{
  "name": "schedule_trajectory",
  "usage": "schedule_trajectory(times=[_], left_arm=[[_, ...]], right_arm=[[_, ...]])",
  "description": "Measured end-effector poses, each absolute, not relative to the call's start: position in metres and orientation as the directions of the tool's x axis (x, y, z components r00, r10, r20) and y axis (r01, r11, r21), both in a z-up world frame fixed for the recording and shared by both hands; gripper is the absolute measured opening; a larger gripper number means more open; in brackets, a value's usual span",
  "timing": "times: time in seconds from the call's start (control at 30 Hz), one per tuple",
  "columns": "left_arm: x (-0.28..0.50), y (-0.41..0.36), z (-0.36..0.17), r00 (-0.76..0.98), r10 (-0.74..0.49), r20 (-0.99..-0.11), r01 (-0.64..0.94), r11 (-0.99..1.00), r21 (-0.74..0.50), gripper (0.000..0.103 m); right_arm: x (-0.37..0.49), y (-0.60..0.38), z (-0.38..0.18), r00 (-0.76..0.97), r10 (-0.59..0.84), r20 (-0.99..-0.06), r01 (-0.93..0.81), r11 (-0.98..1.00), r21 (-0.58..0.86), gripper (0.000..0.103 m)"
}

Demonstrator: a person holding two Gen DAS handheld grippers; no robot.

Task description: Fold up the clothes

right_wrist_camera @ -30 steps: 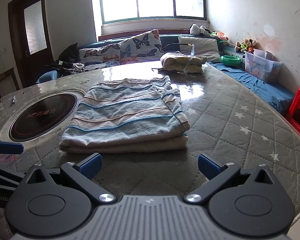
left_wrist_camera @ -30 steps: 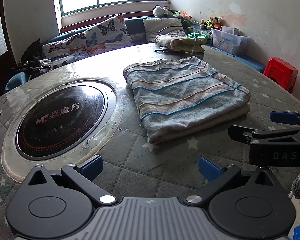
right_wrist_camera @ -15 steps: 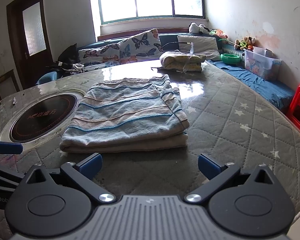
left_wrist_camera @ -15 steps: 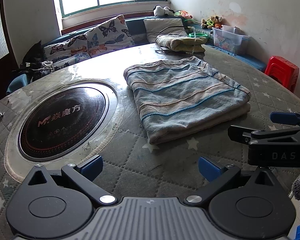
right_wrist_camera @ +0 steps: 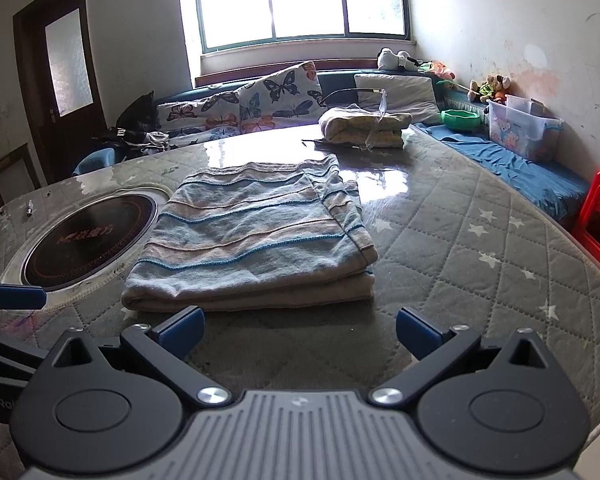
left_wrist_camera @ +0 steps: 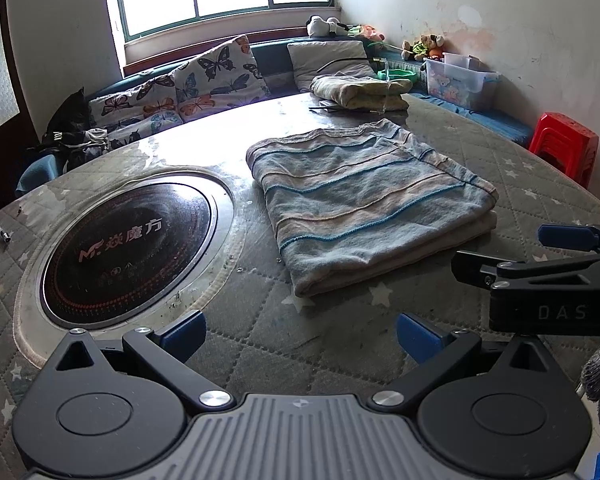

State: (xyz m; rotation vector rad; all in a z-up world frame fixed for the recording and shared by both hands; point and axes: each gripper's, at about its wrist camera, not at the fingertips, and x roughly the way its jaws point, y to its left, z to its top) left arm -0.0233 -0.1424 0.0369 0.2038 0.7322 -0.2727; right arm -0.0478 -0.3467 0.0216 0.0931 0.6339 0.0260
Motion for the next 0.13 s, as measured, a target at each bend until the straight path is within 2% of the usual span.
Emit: schedule_trajectory(times=[0.13], left_arm=[[-0.0228,-0.1431,0.0369,0.713,-0.171,-0.680,0.315,0.945,0.092,0.103]], right_arm=[[-0.0475,-0.3467,0.0219,0.806,0.053,-0.590,0.005,0.995,0.096,0.103]])
